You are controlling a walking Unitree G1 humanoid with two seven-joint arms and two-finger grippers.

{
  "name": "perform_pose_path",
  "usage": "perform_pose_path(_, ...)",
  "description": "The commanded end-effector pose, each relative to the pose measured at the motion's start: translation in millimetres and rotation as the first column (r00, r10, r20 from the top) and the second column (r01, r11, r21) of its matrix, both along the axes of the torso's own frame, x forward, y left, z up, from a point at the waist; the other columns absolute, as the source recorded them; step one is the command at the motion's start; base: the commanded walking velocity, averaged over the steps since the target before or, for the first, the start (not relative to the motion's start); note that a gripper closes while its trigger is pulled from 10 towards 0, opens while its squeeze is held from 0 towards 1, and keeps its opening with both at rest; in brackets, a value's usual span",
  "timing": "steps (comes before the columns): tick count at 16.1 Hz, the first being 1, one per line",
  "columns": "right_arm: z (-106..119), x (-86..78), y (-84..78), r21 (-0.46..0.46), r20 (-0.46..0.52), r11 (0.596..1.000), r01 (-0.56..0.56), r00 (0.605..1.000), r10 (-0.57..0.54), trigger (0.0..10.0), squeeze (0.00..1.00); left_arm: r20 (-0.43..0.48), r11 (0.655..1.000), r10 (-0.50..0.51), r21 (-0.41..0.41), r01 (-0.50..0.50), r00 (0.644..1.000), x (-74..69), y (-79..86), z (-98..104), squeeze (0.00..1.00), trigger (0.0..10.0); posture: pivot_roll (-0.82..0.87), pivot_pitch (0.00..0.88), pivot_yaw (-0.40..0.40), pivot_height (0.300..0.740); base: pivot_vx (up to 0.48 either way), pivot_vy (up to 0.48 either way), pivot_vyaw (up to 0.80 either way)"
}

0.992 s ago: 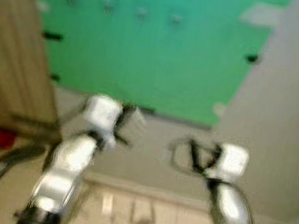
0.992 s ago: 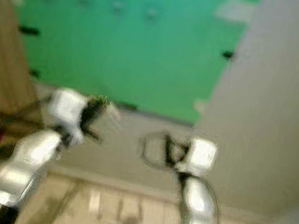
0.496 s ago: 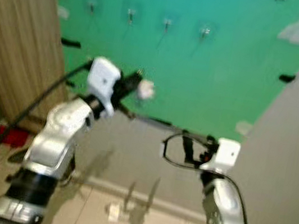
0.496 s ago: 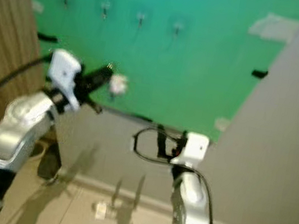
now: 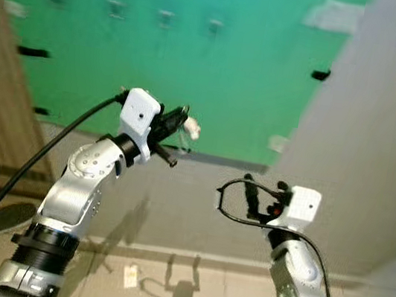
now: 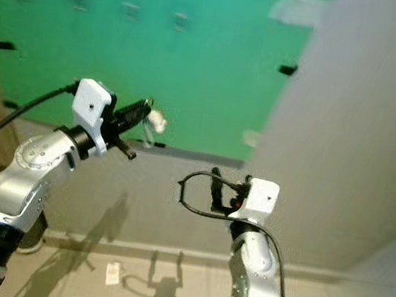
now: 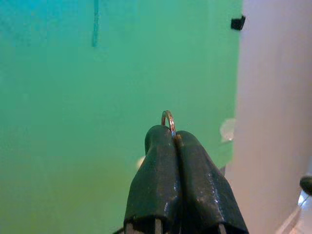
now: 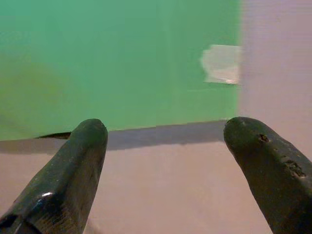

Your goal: Hang keys on a hook

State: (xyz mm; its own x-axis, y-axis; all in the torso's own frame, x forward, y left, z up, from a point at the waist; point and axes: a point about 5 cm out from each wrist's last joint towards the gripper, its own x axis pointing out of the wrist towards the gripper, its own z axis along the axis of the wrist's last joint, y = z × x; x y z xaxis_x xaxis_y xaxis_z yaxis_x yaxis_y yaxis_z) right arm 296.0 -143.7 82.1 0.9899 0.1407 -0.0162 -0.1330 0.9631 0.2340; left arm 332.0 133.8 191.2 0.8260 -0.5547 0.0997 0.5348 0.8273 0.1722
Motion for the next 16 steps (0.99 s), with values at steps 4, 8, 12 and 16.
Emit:
perform_pose_path(4, 0.3, 2.5, 2.3, -0.027, -0.005, 1.0, -0.012, 1.0, 0.012, 10.0, 0.0, 0.02, 1.0, 0.008, -0.02, -0.007, 1.0, -0.6, 5.7, 3.5, 0.0, 10.0, 0.0, 0.0, -0.066, 0.74, 0.0, 0.24, -0.48)
perform_pose_path(8, -0.2, 1.9, 2.8, -0.031, -0.004, 0.999, -0.019, 1.0, 0.018, 10.0, 0.0, 0.03, 1.0, 0.011, -0.012, -0.01, 0.999, 0.1, 7.7, 3.7, 0.0, 10.0, 0.0, 0.0, -0.066, 0.74, 0.0, 0.48, -0.74)
perform_pose_path(12, -1.1, 0.9, 2.8, -0.03, -0.006, 0.999, -0.014, 1.0, 0.014, 10.0, 0.0, 0.039, 1.0, -0.008, 0.013, 0.008, 0.999, 1.4, 4.7, 4.8, 0.0, 10.0, 0.0, 0.0, -0.062, 0.74, 0.0, 0.479, -0.74)
perform_pose_path(16, -1.9, -1.1, 2.1, -0.029, -0.007, 1.0, -0.006, 1.0, 0.006, 10.0, 0.0, 0.035, 0.999, -0.023, 0.026, 0.022, 0.999, -0.3, 2.6, 3.4, 0.0, 10.0, 0.0, 0.0, -0.059, 0.74, 0.0, 0.44, -0.74)
